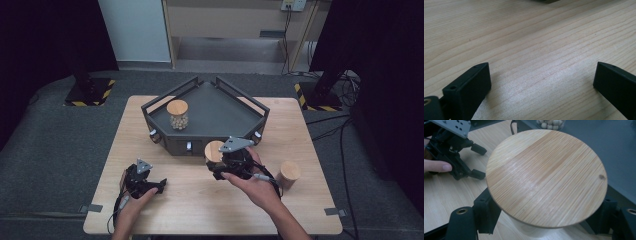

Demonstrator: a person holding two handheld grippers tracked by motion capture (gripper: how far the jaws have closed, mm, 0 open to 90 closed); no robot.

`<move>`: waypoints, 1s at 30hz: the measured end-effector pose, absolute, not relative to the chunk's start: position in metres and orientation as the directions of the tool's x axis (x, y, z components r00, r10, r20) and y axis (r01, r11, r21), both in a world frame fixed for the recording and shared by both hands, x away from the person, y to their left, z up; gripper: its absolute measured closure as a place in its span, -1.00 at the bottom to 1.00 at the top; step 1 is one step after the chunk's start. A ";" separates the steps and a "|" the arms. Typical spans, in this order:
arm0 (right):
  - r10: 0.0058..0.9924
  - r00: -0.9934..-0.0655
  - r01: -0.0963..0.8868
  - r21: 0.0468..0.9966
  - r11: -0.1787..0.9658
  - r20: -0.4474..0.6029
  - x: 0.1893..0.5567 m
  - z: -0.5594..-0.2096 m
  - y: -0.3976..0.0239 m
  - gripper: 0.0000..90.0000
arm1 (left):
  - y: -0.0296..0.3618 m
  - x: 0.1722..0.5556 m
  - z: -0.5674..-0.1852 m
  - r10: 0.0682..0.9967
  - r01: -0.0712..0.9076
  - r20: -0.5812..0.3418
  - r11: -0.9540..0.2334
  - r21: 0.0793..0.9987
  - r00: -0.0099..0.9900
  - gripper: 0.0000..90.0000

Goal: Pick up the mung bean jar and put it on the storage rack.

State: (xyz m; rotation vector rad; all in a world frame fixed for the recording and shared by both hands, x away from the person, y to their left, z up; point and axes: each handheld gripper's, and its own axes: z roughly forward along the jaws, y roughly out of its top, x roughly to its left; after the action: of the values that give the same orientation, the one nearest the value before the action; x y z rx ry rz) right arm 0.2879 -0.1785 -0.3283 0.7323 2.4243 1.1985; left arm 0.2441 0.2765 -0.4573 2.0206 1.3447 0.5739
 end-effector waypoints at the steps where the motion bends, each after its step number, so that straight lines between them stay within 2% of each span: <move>1: 0.582 -0.810 0.294 0.808 0.510 -0.073 0.288 -0.327 -0.178 -0.43 | 0.276 0.244 -0.457 0.924 0.646 0.010 -0.275 0.712 0.382 -1.00; 30: 0.589 -0.801 0.279 0.807 0.520 -0.103 0.303 -0.292 -0.163 -0.43 | 0.276 0.244 -0.457 0.924 0.647 0.010 -0.275 0.712 0.382 -1.00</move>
State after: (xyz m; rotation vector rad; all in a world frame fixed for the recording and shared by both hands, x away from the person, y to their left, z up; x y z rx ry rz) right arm 0.3034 -0.1635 -0.2918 0.7178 2.3999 1.1791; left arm 0.2441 0.2765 -0.4573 2.0207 1.3450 0.5738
